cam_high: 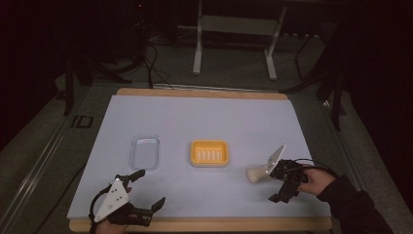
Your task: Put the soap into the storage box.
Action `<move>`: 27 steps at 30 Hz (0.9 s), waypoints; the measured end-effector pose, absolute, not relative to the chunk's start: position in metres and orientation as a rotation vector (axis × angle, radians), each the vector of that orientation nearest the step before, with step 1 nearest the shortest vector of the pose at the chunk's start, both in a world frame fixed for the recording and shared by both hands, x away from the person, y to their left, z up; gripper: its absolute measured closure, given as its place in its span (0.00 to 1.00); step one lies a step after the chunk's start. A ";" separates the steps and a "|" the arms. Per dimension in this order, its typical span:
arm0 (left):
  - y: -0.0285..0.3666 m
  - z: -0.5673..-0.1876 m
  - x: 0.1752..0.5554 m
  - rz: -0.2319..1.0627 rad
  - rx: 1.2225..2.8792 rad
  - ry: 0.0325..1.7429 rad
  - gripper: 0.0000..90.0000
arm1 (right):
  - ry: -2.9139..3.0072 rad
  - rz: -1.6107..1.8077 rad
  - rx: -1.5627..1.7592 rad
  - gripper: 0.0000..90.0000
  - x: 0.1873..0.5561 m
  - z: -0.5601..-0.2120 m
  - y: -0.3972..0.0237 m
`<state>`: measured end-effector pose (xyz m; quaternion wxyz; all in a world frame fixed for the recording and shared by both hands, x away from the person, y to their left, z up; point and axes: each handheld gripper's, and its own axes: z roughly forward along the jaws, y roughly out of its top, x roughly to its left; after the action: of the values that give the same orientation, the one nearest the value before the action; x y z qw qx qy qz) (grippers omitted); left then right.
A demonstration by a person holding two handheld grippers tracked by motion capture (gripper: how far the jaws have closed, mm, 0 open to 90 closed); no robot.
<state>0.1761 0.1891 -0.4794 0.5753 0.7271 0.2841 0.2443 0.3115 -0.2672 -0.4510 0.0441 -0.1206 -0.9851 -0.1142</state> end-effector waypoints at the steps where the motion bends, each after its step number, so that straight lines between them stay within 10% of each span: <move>1: 0.189 -0.479 0.176 0.572 1.701 0.667 0.01 | -3.013 -0.302 -0.352 0.16 0.312 -0.452 -0.266; 27: 0.192 -0.481 0.172 0.570 1.698 0.685 0.01 | -3.014 -0.039 -0.098 0.17 0.321 -0.445 -0.240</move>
<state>0.1719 0.1923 -0.4810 0.5745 0.7247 0.2926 0.2432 0.3211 -0.2405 -0.4447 0.0627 -0.0323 -0.9974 -0.0129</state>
